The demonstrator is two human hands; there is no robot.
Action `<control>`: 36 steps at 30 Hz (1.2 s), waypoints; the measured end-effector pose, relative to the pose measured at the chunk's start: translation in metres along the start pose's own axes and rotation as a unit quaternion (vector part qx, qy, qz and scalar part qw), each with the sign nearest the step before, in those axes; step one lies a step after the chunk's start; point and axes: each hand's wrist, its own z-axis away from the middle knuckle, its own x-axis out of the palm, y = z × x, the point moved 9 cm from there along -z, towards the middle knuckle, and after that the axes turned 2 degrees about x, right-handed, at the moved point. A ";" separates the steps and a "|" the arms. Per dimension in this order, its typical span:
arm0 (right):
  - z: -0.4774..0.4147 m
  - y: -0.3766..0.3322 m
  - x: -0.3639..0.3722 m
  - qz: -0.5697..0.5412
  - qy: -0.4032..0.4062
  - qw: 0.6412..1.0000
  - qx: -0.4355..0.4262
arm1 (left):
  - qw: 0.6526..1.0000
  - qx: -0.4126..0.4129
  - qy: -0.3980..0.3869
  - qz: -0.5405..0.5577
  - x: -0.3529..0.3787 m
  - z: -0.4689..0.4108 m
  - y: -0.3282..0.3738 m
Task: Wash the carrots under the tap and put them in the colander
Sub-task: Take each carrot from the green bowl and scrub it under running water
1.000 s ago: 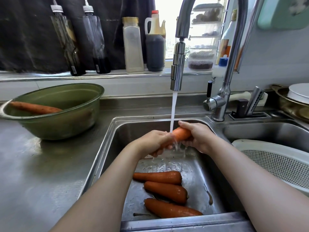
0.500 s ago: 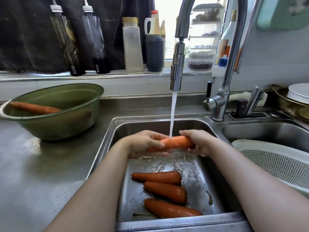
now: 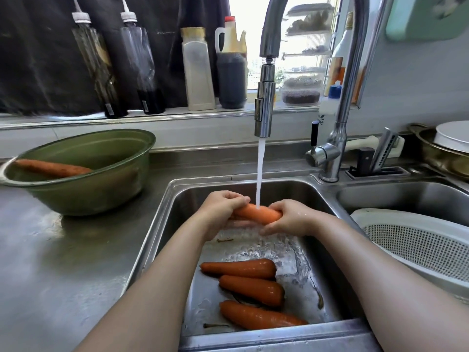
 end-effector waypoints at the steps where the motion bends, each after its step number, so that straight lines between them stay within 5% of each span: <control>1: 0.001 0.004 -0.001 -0.030 -0.006 0.999 0.012 | 1.000 0.008 -0.006 -0.004 0.000 0.000 0.002; 9: 0.008 0.017 0.015 -0.102 -0.099 0.989 0.051 | 0.994 0.100 -0.038 -0.039 0.022 0.005 0.014; 15: 0.021 -0.005 0.048 -0.281 -0.221 0.931 0.077 | 0.987 0.109 -0.099 0.061 0.046 0.008 0.019; 22: 0.013 -0.010 0.040 -0.321 -0.175 0.930 0.035 | 0.989 0.086 0.049 0.114 0.017 0.006 0.016; 29: 0.022 -0.009 0.037 -0.374 -0.232 0.898 0.022 | 0.989 0.085 -0.095 0.069 0.036 0.006 0.012; 33: 0.026 -0.020 0.041 -0.388 -0.266 0.882 0.031 | 0.993 0.093 -0.030 0.063 0.037 0.001 0.011; 36: 0.019 -0.021 0.044 -0.339 -0.239 0.910 0.020 | 0.992 0.091 0.014 0.089 0.037 0.000 0.014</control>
